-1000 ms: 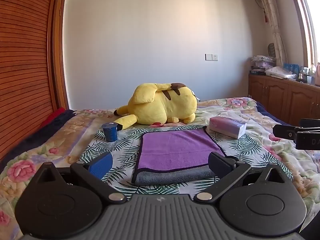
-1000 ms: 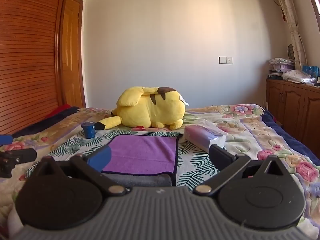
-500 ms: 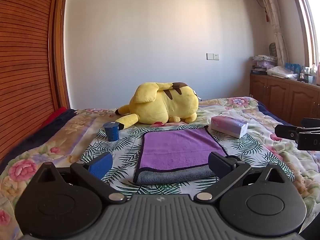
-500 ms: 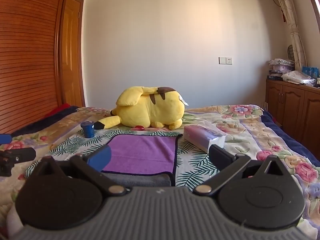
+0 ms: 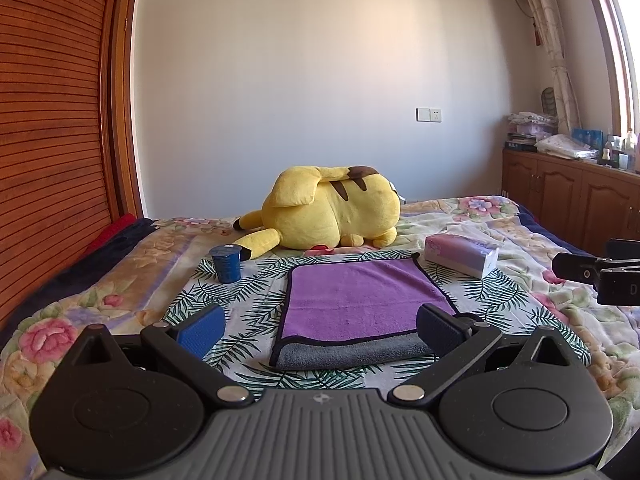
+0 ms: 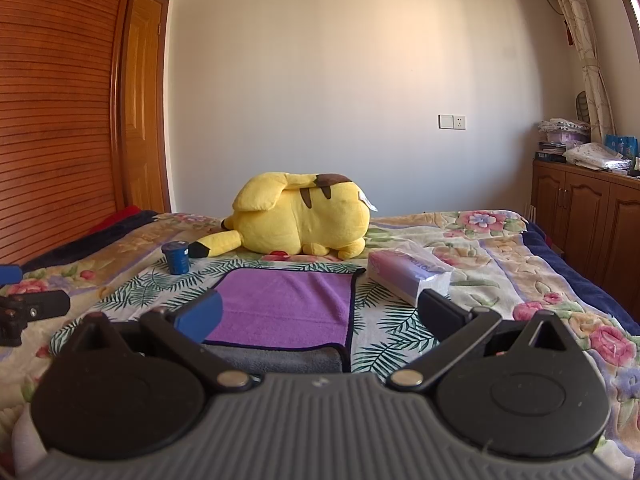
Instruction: Fold towel
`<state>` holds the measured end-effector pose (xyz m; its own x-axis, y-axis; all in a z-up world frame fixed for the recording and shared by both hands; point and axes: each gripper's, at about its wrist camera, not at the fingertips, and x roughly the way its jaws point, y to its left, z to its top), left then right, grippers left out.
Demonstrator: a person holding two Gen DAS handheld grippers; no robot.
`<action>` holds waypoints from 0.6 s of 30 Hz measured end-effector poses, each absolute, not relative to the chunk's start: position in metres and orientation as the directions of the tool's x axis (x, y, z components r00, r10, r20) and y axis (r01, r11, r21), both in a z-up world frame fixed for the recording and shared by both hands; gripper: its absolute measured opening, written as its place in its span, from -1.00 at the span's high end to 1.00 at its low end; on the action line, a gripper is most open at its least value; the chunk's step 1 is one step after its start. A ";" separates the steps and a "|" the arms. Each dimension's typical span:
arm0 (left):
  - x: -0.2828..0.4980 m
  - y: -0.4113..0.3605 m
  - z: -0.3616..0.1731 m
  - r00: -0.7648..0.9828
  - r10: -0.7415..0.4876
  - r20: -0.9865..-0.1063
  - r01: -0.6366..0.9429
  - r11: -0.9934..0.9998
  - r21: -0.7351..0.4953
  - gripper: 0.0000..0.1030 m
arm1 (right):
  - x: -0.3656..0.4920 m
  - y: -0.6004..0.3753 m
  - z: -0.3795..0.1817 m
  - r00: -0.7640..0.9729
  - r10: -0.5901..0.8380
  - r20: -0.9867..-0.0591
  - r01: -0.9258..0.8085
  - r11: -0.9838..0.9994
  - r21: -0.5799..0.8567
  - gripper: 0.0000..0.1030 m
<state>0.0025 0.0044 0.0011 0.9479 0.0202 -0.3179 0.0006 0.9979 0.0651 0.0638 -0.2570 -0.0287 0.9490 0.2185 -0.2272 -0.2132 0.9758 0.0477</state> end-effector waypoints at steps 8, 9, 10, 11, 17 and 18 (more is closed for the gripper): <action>0.002 0.004 0.000 0.948 0.022 -0.316 -0.003 0.998 0.061 -0.69 | 0.064 -0.257 -0.029 0.949 0.218 -0.228 -0.213 0.976 0.047 -1.00; 0.002 0.004 0.000 0.948 0.022 -0.316 -0.003 0.998 0.061 -0.69 | 0.064 -0.257 -0.029 0.949 0.219 -0.228 -0.214 0.976 0.047 -1.00; 0.002 0.005 0.000 0.948 0.022 -0.316 -0.003 0.998 0.061 -0.69 | 0.064 -0.257 -0.029 0.949 0.219 -0.227 -0.214 0.976 0.047 -1.00; 0.002 0.004 0.000 0.948 0.022 -0.316 -0.003 0.998 0.061 -0.69 | 0.064 -0.257 -0.029 0.949 0.219 -0.227 -0.214 0.976 0.047 -1.00; 0.003 0.004 0.000 0.948 0.022 -0.316 -0.003 0.998 0.062 -0.69 | 0.064 -0.257 -0.028 0.949 0.218 -0.228 -0.213 0.976 0.046 -1.00; 0.003 0.005 0.000 0.948 0.023 -0.316 -0.003 0.998 0.062 -0.69 | 0.064 -0.257 -0.029 0.949 0.218 -0.228 -0.213 0.976 0.046 -1.00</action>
